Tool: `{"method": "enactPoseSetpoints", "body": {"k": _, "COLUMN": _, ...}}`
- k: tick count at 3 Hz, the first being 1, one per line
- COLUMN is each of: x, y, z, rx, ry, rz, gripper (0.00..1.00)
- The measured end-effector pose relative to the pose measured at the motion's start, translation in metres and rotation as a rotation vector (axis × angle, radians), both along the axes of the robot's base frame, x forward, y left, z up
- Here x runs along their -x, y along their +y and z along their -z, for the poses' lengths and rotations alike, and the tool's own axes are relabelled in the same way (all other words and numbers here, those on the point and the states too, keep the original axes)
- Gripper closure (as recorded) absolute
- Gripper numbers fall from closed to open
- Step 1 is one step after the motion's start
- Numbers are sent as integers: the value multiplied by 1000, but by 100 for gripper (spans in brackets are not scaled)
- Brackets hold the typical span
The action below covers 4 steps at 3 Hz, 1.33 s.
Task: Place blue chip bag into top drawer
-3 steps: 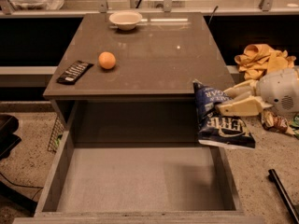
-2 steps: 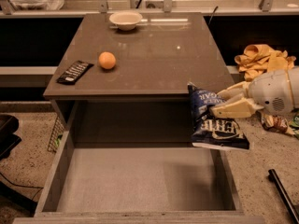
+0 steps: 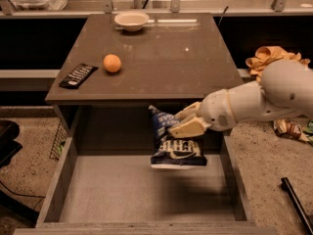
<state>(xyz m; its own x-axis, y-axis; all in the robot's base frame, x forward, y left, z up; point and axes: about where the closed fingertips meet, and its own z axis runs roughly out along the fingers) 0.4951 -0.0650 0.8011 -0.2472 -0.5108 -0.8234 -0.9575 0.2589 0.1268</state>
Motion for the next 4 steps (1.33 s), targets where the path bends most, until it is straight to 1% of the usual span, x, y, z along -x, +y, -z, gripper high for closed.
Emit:
{"method": "enactPoseSetpoints", "body": {"k": 1, "x": -1, "y": 10, "z": 6, "rx": -6, "ry": 9, "rz": -7, "gripper": 86}}
{"method": "enactPoseSetpoints", "body": {"k": 4, "x": 1, "y": 16, "z": 6, "rx": -5, "ry": 10, "rz": -20, "gripper": 17}}
